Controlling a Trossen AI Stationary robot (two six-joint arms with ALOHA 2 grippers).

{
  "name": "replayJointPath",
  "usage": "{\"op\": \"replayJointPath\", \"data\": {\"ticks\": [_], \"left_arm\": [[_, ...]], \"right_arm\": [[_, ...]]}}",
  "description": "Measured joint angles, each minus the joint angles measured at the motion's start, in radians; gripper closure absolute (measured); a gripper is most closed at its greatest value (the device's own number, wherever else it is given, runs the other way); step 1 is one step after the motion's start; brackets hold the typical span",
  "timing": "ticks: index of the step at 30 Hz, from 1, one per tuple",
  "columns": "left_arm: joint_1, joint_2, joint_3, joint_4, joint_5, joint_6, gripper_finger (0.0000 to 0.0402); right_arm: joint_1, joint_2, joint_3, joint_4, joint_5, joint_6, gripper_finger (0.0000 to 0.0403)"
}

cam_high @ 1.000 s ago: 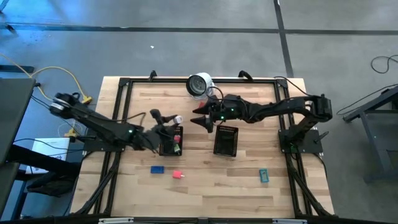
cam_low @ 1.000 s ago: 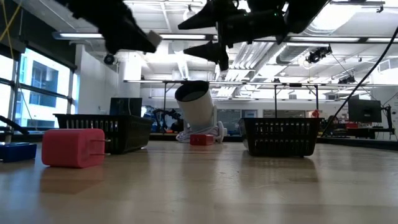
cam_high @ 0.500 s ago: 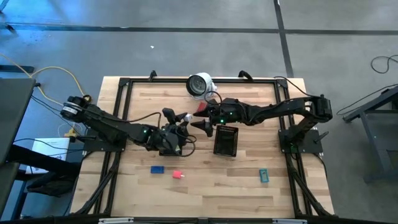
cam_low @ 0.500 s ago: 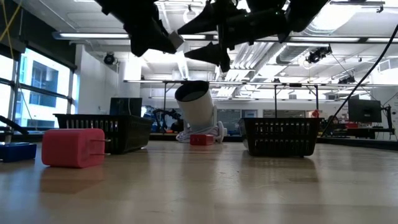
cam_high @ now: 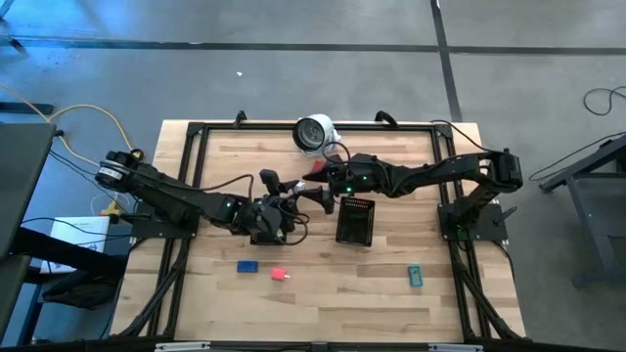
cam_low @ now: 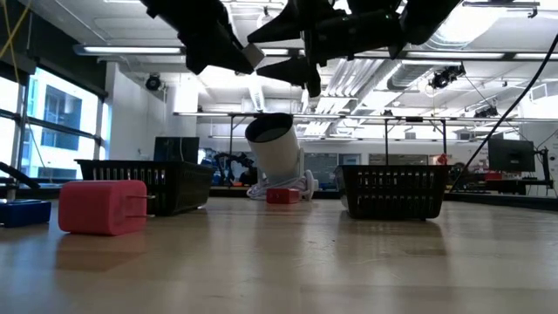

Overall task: Pick & Place Office items
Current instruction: Put the white charger adapter into the left black bin

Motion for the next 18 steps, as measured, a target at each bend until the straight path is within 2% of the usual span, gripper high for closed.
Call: {"op": "replayJointPath", "data": {"ticks": [14, 18], "left_arm": [[0.016, 0.002, 0.01, 0.018, 0.031, 0.027, 0.0271], [0.016, 0.024, 0.011, 0.064, 0.023, 0.079, 0.0271]], "right_arm": [[0.0, 0.0, 0.0, 0.012, 0.002, 0.002, 0.0121], [0.0, 0.0, 0.0, 0.019, 0.0, 0.002, 0.0121]]}}
